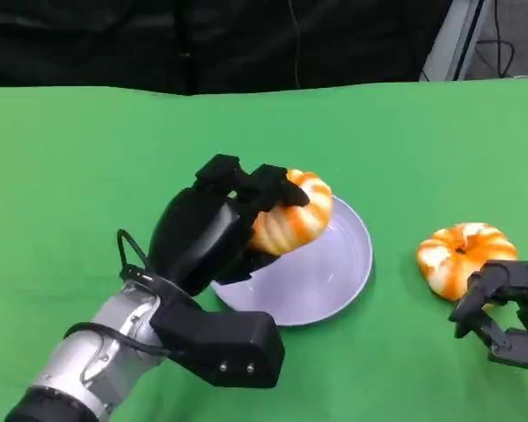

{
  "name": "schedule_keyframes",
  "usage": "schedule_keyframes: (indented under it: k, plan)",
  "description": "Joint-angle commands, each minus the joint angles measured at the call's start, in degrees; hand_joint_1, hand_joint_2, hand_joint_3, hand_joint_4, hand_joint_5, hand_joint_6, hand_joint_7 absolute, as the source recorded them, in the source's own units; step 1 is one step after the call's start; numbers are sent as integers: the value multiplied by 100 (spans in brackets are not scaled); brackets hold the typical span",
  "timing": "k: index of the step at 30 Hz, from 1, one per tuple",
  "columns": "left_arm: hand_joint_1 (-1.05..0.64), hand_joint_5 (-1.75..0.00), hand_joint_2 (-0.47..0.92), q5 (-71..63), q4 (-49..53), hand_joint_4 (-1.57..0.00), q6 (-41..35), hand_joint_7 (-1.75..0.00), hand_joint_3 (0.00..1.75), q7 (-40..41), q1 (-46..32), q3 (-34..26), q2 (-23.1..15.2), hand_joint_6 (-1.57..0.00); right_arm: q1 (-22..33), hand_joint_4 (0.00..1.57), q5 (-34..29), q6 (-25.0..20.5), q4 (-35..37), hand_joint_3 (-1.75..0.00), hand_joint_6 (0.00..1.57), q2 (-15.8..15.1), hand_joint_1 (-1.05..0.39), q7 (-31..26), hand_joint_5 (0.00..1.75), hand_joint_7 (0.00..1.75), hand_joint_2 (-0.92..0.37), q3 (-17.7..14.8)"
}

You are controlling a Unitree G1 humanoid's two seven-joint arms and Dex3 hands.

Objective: Grasp the bread from the table and place it into the plate.

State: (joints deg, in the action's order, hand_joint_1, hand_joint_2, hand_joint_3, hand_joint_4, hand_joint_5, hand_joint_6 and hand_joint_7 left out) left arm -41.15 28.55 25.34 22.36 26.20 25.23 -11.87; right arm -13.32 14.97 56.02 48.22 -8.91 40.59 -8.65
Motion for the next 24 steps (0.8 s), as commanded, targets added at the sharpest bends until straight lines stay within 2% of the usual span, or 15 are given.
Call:
schedule_keyframes:
  k: [1,10,24]
  plan:
    - [-17,-168,92,-45,281,-32,96,-136,30,-63,231,105,68,-42,-46,90,57,29,30,-85,95,-23,14,-33,139,97,-67,-19]
    - [-15,-170,92,-111,743,-33,151,-137,30,-91,458,211,149,-42,-47,90,1,65,53,-86,96,-19,15,-110,139,97,-67,-3]
    - [-14,-174,92,-218,1502,-30,135,-141,19,-127,790,372,143,-41,-19,90,23,45,16,-86,95,-21,15,-138,139,98,-67,38]
